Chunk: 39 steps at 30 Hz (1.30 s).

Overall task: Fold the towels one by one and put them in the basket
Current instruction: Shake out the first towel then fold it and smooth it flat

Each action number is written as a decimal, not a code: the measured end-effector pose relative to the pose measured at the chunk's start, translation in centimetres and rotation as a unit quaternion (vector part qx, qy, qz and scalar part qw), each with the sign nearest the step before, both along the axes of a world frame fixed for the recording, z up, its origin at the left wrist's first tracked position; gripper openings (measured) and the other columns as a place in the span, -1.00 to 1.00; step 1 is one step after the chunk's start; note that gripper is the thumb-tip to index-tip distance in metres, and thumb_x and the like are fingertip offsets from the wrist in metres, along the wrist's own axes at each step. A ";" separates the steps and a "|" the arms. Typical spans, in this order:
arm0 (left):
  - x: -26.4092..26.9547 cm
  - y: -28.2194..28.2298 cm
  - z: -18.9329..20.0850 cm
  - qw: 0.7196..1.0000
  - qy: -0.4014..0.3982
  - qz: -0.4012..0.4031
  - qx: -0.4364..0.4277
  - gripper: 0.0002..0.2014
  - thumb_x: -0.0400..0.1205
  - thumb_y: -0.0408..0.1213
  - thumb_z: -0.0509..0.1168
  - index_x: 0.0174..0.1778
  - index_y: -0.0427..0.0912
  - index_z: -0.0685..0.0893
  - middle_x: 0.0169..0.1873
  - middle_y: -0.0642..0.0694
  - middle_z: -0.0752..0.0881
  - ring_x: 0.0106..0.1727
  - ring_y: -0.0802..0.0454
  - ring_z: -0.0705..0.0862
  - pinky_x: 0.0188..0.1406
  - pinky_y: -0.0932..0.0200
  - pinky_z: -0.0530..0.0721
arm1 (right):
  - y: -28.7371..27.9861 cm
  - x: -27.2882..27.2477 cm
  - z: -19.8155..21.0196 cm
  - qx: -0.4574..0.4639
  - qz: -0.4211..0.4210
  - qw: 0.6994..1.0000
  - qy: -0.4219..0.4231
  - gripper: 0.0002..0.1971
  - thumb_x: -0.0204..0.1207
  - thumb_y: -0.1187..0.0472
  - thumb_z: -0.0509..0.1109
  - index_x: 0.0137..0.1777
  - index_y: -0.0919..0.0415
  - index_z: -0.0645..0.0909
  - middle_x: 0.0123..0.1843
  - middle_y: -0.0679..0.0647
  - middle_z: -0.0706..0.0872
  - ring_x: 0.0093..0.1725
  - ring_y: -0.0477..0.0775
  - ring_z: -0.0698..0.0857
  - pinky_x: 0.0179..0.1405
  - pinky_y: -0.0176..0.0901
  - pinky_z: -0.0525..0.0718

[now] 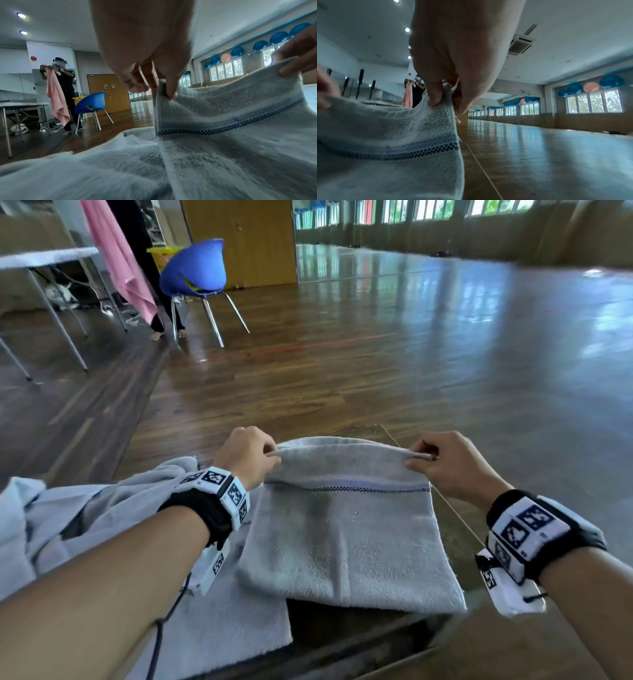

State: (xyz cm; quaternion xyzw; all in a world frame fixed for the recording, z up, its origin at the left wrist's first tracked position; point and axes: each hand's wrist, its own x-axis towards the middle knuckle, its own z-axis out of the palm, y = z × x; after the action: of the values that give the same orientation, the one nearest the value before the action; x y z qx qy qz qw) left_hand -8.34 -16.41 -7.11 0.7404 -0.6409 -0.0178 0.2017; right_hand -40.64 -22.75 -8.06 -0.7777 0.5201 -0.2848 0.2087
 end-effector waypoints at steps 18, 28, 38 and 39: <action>-10.2 7.5 2.0 0.955 0.183 -0.228 0.040 -0.69 0.63 0.00 0.41 0.24 -0.02 0.76 0.16 0.01 0.72 0.03 0.09 0.66 0.17 0.09 0.63 | 11.5 3.0 0.3 -0.080 0.114 0.982 -0.126 -0.83 0.31 0.30 0.70 -0.16 0.12 0.81 -0.17 -0.09 0.83 -0.10 -0.06 0.79 -0.01 -0.01 0.72; -11.6 3.1 -0.3 0.945 0.277 -0.165 -0.053 -0.84 0.57 -0.12 0.51 -0.16 -0.15 0.88 -0.34 0.02 0.83 -0.37 0.22 0.69 -0.27 0.26 0.64 | 8.1 2.5 -1.3 -0.094 -0.041 0.976 -0.192 -0.78 0.27 0.17 0.76 -0.25 0.14 0.75 -0.28 -0.03 0.79 -0.26 -0.12 0.74 -0.20 -0.33 0.67; -12.9 3.7 -0.7 0.925 0.326 -0.194 -0.036 -0.82 0.54 -0.08 0.54 -0.14 -0.13 0.86 -0.35 -0.03 0.83 -0.42 0.28 0.64 -0.37 0.31 0.56 | 8.4 1.2 -1.4 -0.081 -0.047 0.979 -0.182 -0.68 0.17 0.22 0.81 -0.25 0.13 0.69 -0.36 -0.07 0.77 -0.39 -0.19 0.68 -0.30 -0.33 0.67; -12.8 3.8 -0.7 0.923 0.331 -0.197 -0.029 -0.79 0.54 -0.04 0.53 -0.14 -0.12 0.87 -0.36 -0.04 0.83 -0.43 0.29 0.62 -0.38 0.32 0.56 | 8.5 1.1 -1.5 -0.080 -0.048 0.981 -0.171 -0.70 0.18 0.20 0.81 -0.28 0.13 0.70 -0.37 -0.08 0.78 -0.38 -0.17 0.69 -0.27 -0.27 0.69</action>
State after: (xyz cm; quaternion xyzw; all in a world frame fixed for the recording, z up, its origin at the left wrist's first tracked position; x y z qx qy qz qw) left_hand -21.18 -12.60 -7.83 0.5449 -0.6711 -0.2823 0.4160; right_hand -39.49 -14.23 -9.58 -0.7059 0.4889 -0.4641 0.2175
